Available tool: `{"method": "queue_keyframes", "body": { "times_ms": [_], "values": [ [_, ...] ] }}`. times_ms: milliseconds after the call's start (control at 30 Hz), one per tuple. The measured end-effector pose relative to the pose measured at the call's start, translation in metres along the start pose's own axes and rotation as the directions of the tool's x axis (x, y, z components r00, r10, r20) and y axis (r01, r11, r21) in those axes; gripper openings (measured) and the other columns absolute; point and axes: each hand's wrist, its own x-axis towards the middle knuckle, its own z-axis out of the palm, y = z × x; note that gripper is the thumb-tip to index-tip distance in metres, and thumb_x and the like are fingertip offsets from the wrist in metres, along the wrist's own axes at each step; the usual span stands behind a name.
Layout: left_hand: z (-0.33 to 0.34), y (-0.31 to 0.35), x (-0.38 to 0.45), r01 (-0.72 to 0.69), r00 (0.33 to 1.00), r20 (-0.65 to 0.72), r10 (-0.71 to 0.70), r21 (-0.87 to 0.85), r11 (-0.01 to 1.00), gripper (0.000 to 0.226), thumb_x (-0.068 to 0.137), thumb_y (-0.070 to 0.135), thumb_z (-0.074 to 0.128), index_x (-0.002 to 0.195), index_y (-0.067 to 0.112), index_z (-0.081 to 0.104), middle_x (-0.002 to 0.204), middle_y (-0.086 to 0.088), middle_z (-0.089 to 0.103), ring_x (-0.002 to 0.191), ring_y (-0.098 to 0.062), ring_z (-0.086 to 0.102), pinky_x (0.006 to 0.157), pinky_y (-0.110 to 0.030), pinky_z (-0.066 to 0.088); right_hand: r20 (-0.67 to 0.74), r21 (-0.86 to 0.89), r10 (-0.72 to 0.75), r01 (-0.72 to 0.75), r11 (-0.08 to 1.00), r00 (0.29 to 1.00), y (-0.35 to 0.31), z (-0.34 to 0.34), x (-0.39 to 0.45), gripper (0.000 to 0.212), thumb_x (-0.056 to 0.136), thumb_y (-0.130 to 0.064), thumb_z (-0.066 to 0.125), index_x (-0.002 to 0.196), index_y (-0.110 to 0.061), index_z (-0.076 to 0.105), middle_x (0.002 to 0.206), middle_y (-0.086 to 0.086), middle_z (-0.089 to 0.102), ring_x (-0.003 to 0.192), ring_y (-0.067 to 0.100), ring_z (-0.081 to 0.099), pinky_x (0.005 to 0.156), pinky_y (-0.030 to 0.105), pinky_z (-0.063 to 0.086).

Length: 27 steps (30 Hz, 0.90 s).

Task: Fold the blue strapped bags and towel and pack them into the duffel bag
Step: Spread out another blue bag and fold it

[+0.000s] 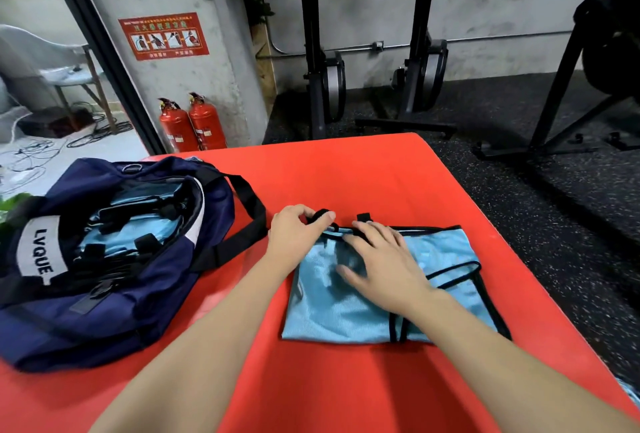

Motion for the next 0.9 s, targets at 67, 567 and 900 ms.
{"method": "queue_keyframes", "body": {
  "times_ms": [67,567,900],
  "values": [
    [0.002,0.004,0.004,0.044,0.997,0.067,-0.037,-0.11,0.993,0.03,0.077,0.05,0.08,0.067,0.023,0.069,0.063,0.014,0.065,0.063,-0.005,0.058,0.065,-0.026,0.046,0.087,-0.011,0.033,-0.032,0.999,0.996,-0.004,0.007,0.003,0.077,0.089,-0.073,0.031,0.151,-0.029,0.036,0.164,-0.001,0.021,0.152,0.023,0.013,0.124,0.047,0.009],
    [0.013,-0.011,0.018,0.255,0.962,0.103,-0.252,-0.669,0.698,0.017,0.087,0.003,0.074,0.097,0.017,0.073,0.091,0.001,0.075,0.091,-0.016,0.069,0.094,-0.032,0.053,0.08,0.079,0.131,-0.138,0.987,0.988,-0.01,0.024,-0.001,0.072,0.095,-0.068,0.037,0.153,-0.029,0.02,0.165,0.007,-0.002,0.151,0.028,0.006,0.124,0.045,0.01],
    [0.01,-0.014,0.02,0.285,0.948,0.049,-0.316,-0.576,0.766,0.031,0.076,-0.009,0.076,0.087,0.016,0.061,0.088,-0.004,0.064,0.084,-0.021,0.061,0.088,-0.042,0.054,-0.153,0.16,0.212,-0.187,0.969,0.965,-0.012,0.021,-0.007,0.023,0.087,-0.041,0.053,0.094,-0.024,0.039,0.096,-0.005,0.042,0.091,0.021,0.042,0.086,0.039,0.042]
  ]
}}
